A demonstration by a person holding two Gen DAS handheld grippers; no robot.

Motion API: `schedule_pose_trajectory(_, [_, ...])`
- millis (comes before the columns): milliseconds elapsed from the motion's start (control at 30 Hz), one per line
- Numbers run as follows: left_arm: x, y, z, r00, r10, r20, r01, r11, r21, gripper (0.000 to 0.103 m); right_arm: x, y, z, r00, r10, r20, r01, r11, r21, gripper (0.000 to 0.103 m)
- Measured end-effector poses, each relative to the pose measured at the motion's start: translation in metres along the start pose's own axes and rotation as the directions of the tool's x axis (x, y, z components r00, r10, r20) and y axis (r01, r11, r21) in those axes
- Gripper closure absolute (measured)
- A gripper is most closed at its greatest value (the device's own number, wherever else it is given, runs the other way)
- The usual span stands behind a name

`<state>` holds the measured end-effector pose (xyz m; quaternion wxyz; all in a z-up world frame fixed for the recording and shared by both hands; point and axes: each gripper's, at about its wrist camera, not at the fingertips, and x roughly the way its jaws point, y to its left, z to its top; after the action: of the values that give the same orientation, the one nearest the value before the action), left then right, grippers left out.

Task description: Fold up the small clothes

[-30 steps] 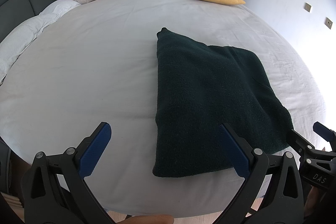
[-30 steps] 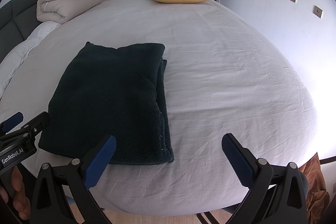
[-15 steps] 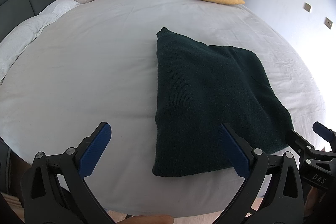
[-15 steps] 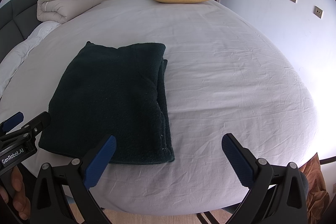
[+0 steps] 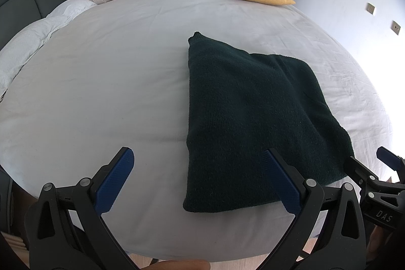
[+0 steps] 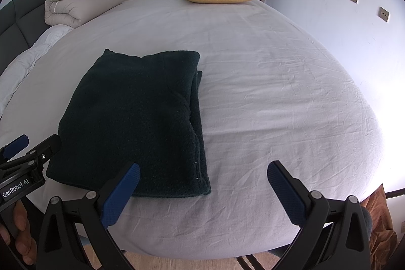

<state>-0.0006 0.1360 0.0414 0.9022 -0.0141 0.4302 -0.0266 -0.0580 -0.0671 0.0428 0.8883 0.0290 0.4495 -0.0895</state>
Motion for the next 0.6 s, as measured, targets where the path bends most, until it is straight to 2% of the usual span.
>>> schedule_pose_trajectory(600, [0.0007, -0.0001, -0.0016, 1.0, -0.001, -0.004, 0.001, 1.0, -0.001, 0.0, 0.0, -0.0001, 0.0001, 1.0, 0.001, -0.001, -0.001, 1.0, -0.001, 0.0])
